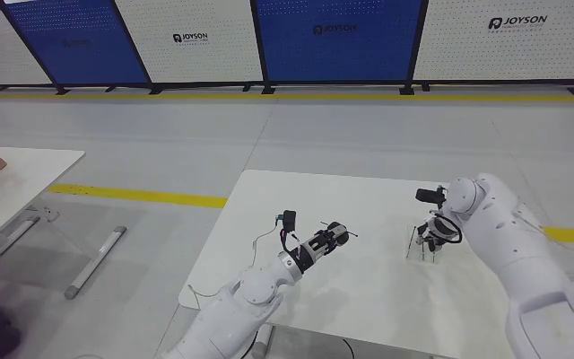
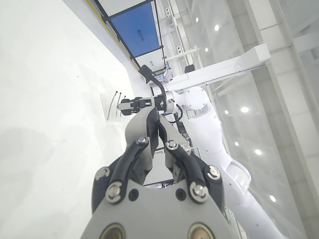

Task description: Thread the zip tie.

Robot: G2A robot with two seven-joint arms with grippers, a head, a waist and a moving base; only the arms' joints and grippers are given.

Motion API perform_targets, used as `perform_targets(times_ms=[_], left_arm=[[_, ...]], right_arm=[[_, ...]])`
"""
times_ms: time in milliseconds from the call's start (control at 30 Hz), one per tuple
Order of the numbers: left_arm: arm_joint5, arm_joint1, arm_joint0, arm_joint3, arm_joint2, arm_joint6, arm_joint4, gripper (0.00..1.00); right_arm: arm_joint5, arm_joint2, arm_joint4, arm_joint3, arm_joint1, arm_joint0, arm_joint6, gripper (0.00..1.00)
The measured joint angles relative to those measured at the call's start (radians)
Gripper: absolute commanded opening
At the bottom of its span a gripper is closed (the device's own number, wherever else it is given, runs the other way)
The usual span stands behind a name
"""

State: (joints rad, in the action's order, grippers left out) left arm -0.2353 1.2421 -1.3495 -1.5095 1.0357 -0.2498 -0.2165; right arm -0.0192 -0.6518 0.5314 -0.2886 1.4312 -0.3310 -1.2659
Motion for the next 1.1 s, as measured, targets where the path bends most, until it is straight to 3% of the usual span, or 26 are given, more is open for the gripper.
perform_targets(times_ms=[333,633,767,933,1100], left_arm=[[0.0,0.0,0.0,0.0,0.0,0.0,0.0,0.0],[0.0,0.0,0.0,0.0,0.0,0.0,0.0,0.0],[0.0,0.0,0.0,0.0,0.0,0.0,0.0,0.0],[0.0,0.0,0.0,0.0,0.0,0.0,0.0,0.0],[0.0,0.0,0.0,0.0,0.0,0.0,0.0,0.0]], right_arm=[[-0.063,-0.024,0.0,0.002,-0.018,-0.007,0.063,0.23],[-0.146,-0.068,-0.005,-0.065,-0.067,-0.038,0.111,0.23],[-0.192,-0.094,0.0,-0.131,-0.1,-0.065,0.098,0.23],[-0.201,-0.136,0.007,-0.236,-0.143,-0.108,0.078,0.22],[-0.273,-0.238,0.009,-0.398,-0.22,-0.204,0.111,0.27]])
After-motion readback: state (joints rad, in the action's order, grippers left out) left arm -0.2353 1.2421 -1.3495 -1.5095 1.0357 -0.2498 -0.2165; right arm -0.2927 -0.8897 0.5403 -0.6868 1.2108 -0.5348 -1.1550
